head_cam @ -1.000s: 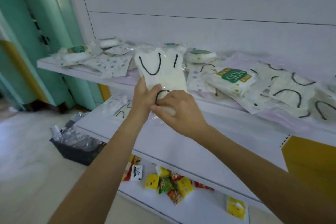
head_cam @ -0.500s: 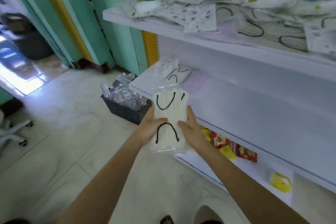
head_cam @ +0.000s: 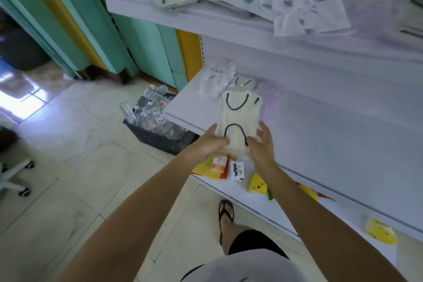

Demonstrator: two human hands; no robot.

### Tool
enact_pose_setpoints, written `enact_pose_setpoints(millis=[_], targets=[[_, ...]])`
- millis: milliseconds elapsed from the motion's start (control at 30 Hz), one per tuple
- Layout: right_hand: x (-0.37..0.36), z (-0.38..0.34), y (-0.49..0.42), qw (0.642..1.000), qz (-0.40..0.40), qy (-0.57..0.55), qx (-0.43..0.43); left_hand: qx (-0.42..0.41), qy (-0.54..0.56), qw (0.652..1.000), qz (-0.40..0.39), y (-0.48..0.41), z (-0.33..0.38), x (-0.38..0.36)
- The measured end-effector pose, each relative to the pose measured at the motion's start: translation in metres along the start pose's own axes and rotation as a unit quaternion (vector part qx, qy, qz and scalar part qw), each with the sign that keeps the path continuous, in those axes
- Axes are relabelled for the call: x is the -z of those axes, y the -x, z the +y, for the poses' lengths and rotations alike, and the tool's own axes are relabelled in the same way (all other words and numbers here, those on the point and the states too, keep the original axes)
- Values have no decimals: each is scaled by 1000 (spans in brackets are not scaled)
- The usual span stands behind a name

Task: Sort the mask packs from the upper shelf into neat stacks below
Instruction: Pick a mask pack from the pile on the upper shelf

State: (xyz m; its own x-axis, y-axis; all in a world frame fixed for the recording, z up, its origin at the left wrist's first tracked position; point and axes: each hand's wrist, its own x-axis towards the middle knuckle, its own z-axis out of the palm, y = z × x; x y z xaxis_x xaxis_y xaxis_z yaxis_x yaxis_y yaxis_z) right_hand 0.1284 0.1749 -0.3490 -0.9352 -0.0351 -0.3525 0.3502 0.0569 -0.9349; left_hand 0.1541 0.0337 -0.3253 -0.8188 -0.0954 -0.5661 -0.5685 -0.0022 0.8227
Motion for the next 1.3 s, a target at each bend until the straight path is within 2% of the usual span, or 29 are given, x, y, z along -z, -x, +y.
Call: enact_pose_setpoints(millis=[167, 300, 400, 467, 567, 800, 933, 1000, 1133, 1300], targets=[[-31, -24, -103, 1000, 19, 3, 11, -50, -6, 995, 91, -101, 43, 19], [-49, -27, -165, 997, 22, 62, 38, -84, -46, 991, 89, -183, 51, 37], [-58, -7, -204, 986, 34, 160, 41, -99, -121, 985, 74, -231, 44, 38], [-63, 6, -231, 968, 35, 239, 63, -157, -227, 957, 85, -259, 40, 36], [-66, 21, -252, 949, -3, 309, 65, -271, -339, 893, 118, -276, 29, 32], [-77, 22, -268, 930, -25, 358, 83, -282, -521, 799, 104, -291, 10, 40], [-72, 19, -262, 918, -37, 391, 63, -327, -459, 822, 83, -270, 19, 43], [-67, 19, -246, 910, -45, 404, 81, -350, -427, 830, 74, -250, 16, 45], [-55, 16, -182, 903, -54, 412, 113, -298, -419, 856, 45, -210, 4, 56], [-38, 32, -70, 873, -96, 476, 52, -262, -475, 840, -26, -135, -13, 71]])
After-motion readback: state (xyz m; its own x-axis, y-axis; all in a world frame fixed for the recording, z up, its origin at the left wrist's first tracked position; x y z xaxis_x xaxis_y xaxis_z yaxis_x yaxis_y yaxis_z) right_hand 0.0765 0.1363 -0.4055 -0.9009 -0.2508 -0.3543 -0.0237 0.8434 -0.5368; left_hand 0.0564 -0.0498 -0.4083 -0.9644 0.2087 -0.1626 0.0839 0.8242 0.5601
